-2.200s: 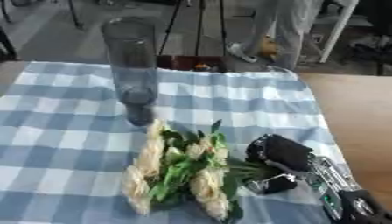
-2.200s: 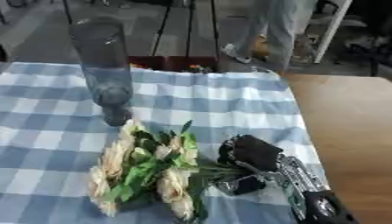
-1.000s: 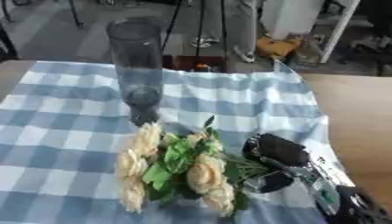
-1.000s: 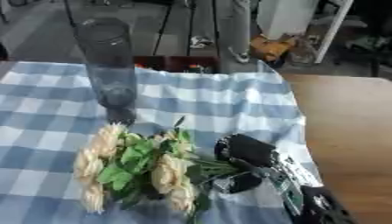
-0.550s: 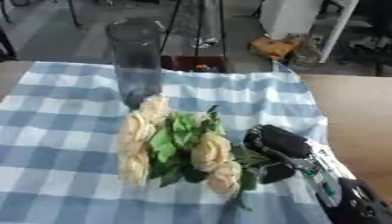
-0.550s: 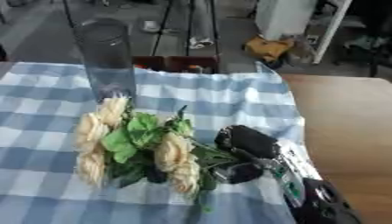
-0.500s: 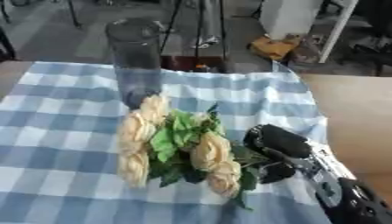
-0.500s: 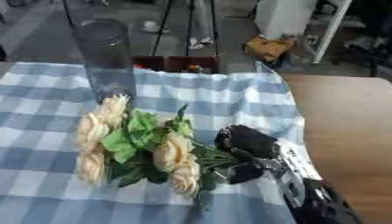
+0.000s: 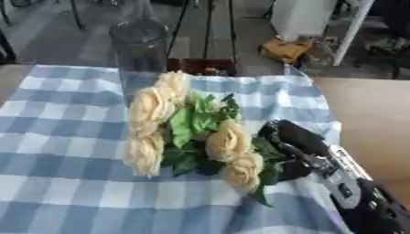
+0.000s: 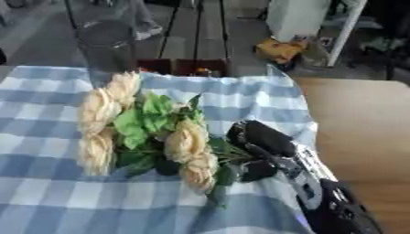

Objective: Arrange flowers into the vase.

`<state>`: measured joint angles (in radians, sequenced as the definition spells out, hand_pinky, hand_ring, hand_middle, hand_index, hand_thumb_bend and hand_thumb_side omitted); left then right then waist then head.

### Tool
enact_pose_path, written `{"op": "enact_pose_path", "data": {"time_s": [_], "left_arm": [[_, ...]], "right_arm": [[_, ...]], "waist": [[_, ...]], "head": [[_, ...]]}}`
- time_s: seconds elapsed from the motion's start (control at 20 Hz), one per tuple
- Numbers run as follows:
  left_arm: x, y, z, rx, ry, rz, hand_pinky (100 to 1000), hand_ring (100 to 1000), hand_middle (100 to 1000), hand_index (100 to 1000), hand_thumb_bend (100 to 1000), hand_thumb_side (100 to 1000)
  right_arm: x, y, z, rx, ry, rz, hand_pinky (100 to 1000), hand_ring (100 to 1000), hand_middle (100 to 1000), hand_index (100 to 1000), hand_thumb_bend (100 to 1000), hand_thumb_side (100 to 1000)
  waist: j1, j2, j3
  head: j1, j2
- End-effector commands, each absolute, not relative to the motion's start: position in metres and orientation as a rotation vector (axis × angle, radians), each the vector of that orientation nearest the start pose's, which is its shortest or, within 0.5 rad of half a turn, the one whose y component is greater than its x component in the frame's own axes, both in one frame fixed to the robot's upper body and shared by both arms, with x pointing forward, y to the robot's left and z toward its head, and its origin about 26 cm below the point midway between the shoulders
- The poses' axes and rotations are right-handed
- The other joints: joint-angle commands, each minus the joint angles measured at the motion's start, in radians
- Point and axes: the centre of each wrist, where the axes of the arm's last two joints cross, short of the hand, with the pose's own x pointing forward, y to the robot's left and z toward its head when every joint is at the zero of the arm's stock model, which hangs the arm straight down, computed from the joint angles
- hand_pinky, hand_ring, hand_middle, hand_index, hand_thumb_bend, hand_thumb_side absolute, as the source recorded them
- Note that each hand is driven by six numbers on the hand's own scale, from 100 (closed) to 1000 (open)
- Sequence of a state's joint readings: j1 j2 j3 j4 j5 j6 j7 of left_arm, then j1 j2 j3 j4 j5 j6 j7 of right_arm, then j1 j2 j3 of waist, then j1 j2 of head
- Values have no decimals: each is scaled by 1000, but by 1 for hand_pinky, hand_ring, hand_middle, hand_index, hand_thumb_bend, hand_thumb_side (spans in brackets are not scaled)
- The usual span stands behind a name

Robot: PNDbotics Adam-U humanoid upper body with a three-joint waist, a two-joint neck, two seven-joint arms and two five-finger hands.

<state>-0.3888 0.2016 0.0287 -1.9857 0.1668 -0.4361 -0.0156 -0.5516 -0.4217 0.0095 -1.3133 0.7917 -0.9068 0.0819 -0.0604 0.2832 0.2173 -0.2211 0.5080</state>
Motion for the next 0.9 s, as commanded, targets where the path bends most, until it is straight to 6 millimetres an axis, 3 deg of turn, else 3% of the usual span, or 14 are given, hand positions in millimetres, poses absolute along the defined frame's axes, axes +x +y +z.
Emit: {"op": "enact_pose_path", "data": {"time_s": [0.05,0.35,0.9], "left_arm": [[307,238,221,231,3459,244,549,645,541,877,100,928],[307,238,221,230,3460,253,548,644,539,876,100,924],[307,238,220,230,3463,262,548,643,537,876,100,922]], "right_arm": [[407,-323,156,780,2733,-1881,100,100,100,124,100,909],[408,-325,152,711,2738,-1978,100,100,131,128,100,850],[406,-328,156,596,2770,-2046,100,100,146,134,100,858]], "waist": [[4,-22,-1],[2,-21,0],[2,-20,-2]], "head": [[4,-12],[8,-13],[14,-18]]}}
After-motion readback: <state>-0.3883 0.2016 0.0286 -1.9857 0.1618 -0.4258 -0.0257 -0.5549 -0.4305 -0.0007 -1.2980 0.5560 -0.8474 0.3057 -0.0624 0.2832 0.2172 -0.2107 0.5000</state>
